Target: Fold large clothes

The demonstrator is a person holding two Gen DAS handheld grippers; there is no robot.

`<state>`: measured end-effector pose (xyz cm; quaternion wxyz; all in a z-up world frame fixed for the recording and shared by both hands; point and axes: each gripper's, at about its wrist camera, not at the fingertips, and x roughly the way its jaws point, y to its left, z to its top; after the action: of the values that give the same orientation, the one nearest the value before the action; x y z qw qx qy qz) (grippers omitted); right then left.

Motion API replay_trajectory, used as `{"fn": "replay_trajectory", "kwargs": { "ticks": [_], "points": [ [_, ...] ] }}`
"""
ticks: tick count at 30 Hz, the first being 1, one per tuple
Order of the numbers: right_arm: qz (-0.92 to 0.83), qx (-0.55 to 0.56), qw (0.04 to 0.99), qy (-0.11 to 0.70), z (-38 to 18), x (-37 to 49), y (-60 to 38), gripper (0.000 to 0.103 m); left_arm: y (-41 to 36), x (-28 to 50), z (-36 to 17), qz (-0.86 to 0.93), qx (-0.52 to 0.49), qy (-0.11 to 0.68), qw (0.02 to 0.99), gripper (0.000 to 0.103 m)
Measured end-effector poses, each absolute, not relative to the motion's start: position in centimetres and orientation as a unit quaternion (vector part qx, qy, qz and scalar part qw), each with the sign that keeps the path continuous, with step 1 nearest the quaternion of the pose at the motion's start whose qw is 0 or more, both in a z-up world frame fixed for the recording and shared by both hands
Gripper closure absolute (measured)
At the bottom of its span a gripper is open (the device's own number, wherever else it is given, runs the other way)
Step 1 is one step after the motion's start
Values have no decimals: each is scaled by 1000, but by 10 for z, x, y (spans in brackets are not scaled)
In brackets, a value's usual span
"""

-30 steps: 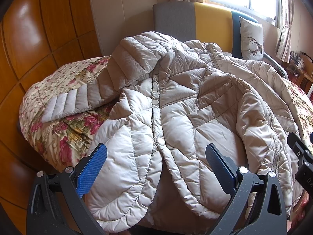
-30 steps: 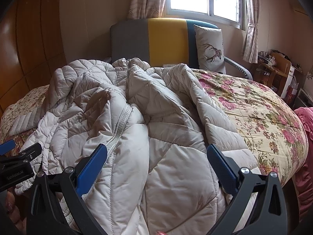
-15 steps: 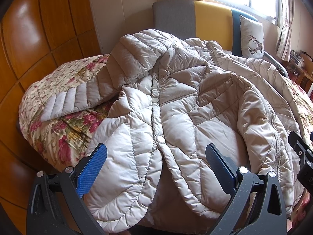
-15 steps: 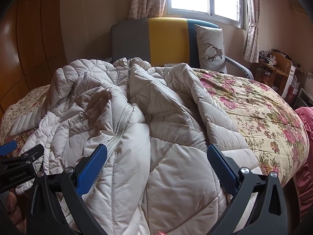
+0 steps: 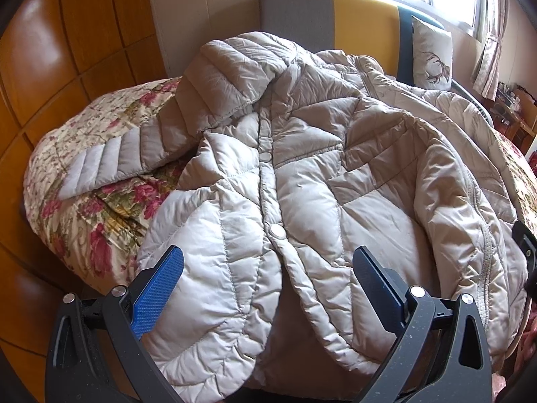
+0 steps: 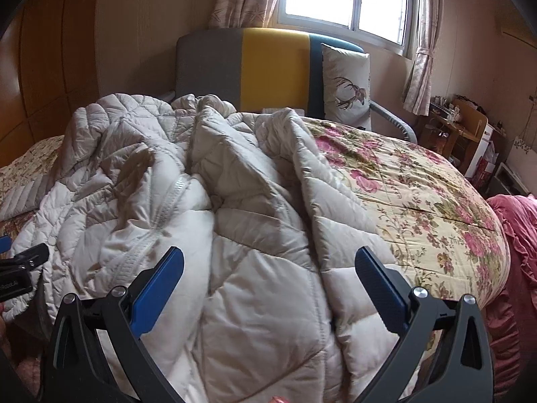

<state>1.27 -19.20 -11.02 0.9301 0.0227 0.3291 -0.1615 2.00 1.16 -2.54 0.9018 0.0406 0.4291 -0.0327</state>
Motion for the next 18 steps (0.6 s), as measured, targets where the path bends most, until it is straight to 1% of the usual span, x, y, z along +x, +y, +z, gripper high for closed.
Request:
{"fn": "replay_trajectory", "kwargs": {
  "ticks": [2, 5, 8, 13, 18],
  "points": [
    [-177, 18, 923, 342, -115, 14, -206, 2, 16, 23, -27, -31, 38, 429, 902, 3],
    [-205, -10, 898, 390, -131, 18, -228, 2, 23, 29, -26, -24, 37, 426, 904, 3],
    [-183, -14, 884, 430, -145, 17, -247, 2, 32, 33, -25, -16, 41, 413, 910, 3],
    [-141, -61, 885, 439, -143, 8, -262, 2, 43, 45, -36, 9, 64, 419, 906, 3],
    [-100, -38, 877, 469, -130, 15, -293, 2, 56, 53, -46, 15, 53, 431, 901, 3]
  ]
}}
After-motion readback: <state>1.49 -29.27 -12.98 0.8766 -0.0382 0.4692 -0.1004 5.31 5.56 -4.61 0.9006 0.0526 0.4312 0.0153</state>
